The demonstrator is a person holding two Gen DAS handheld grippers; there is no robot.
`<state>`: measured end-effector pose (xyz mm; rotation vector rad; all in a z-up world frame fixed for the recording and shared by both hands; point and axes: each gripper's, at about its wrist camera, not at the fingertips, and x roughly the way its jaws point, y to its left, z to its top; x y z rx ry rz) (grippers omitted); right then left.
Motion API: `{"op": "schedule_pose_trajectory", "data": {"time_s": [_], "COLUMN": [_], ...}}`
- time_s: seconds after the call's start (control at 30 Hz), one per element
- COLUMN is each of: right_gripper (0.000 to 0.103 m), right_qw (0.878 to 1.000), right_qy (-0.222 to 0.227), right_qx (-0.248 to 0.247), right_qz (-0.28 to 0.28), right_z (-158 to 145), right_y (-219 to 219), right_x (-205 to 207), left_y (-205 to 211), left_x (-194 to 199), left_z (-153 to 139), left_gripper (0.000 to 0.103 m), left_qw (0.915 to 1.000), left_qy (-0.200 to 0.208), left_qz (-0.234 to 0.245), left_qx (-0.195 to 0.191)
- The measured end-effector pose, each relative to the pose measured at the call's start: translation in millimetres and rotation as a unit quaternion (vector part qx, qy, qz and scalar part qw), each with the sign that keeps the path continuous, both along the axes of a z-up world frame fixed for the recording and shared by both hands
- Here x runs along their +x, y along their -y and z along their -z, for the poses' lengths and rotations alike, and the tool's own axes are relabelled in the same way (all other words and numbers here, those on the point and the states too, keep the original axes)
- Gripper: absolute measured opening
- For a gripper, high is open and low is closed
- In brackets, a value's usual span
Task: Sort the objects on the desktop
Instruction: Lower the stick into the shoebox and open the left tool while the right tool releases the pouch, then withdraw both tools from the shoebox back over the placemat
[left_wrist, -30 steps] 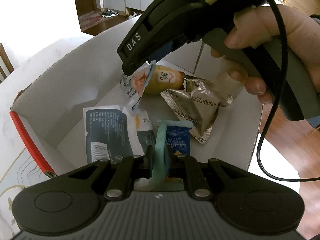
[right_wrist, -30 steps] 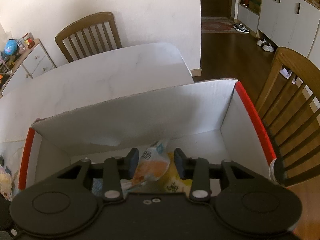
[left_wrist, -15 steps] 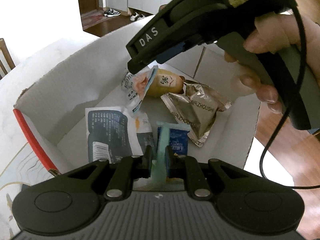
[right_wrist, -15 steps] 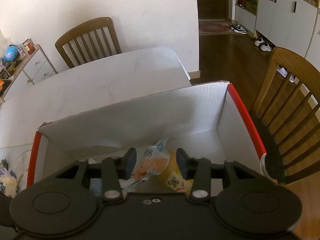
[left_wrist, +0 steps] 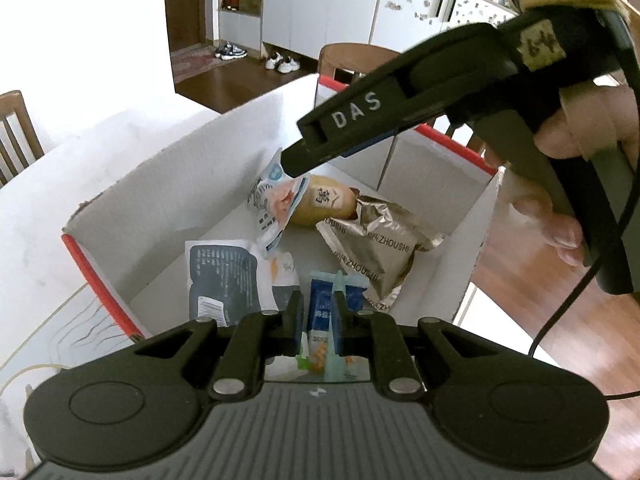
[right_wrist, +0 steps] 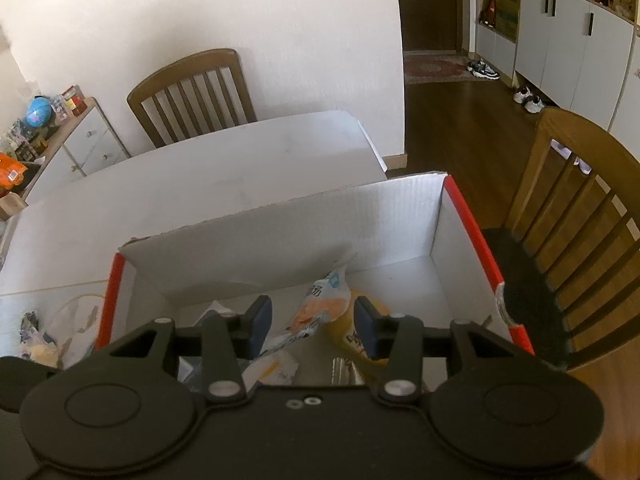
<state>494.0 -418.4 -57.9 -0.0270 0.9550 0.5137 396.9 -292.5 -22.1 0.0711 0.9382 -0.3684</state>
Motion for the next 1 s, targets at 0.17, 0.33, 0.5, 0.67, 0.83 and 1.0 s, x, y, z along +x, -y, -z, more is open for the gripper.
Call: {"op": "schedule_pose_trajectory", "data": {"time_s": [0.17, 0.33, 0.5, 0.67, 0.83, 1.0], "right_gripper": [0.059, 0.06, 0.065, 0.065, 0.068, 0.075], "right_qw": [1.0, 1.0, 0.999, 0.999, 0.999, 0.998], "right_qy": [0.016, 0.024, 0.033, 0.04, 0.05, 0.059], "right_qx": [0.005, 0.01, 0.012, 0.013, 0.014, 0.015], "right_qz": [0.0, 0.002, 0.003, 0.002, 0.009, 0.023], "right_z": [-11.3, -20.2, -26.5, -31.9, -37.8, -42.1], "right_y": [2.0, 3.4, 4.7, 1.1, -5.2, -11.9], "right_x": [-13.4, -24.9, -36.9, -51.2, -66.4, -81.2], "left_y": [0.4, 1.3, -1.1, -9.3, -19.4, -28.4], "left_x": [-9.0, -18.8, -29.3, -40.6, -51.9, -67.7], "left_z": [-7.5, -14.6, -22.4, -29.5, -33.5, -39.6], "left_gripper": [0.013, 0.013, 0.03, 0.064, 0.066, 0.073], "left_qw": [0.9999, 0.9997, 0.9992, 0.9982, 0.9975, 0.9969], "left_qy": [0.012, 0.023, 0.038, 0.057, 0.068, 0.075], "left_qz": [-0.004, -0.006, -0.009, -0.007, -0.002, 0.006], "left_qx": [-0.001, -0.001, -0.004, -0.015, -0.019, -0.024]}}
